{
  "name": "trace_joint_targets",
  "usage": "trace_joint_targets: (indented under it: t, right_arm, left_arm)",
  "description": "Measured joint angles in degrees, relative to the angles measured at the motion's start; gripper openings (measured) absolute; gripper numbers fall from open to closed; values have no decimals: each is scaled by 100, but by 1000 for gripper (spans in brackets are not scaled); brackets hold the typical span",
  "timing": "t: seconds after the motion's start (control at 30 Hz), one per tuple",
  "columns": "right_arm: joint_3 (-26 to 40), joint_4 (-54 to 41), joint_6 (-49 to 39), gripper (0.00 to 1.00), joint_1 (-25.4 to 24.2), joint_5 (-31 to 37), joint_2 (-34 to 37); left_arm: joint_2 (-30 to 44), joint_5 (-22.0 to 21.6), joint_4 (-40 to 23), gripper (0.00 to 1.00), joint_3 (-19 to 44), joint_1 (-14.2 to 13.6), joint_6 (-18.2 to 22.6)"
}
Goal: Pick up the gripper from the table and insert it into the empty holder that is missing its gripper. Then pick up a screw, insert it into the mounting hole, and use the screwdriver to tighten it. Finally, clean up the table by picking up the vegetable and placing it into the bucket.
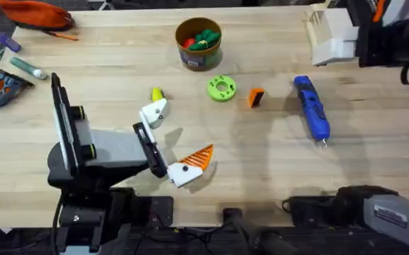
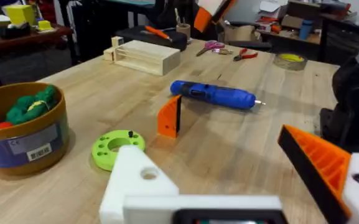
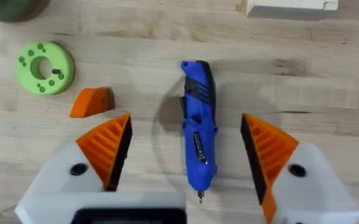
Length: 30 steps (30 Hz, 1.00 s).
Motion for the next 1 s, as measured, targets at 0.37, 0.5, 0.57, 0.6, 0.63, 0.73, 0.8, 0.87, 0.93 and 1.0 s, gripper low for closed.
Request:
trace_joint_targets:
  t: [0.37,0.5,0.57,0.6,0.63,0.73,0.8,0.87,0.93,1.0]
  right_arm:
    - [90,-604,229,991,667,2,283]
    - [522,-1069,606,994,1191,2,893]
    - [891,-1271,807,993,1453,4,1232]
    - [1078,-1340,919,993,1585,11,1392]
    - [1275,-1390,1046,994,1720,22,1552]
    - [1683,-1392,1456,992,2043,52,1890]
    - [1823,-1388,1768,992,2242,134,2049]
    - [1845,-1399,1995,993,2404,233,2150]
    - [1845,-1410,2125,994,2531,301,2252]
    - [1847,-1415,2150,992,2628,351,2361]
  left_arm:
    - [2,0,0,985,0,0,0]
    - [0,0,0,986,0,0,-2]
    - [1,-1,0,986,0,0,-1]
    - [1,0,0,986,0,0,-1]
    - [0,0,0,985,0,0,0]
    - [0,-2,0,985,0,0,0]
    - [0,-1,0,985,0,0,0]
    - [0,-2,0,985,0,0,0]
    - [1,-2,0,985,0,0,0]
    - [1,-2,0,985,0,0,0]
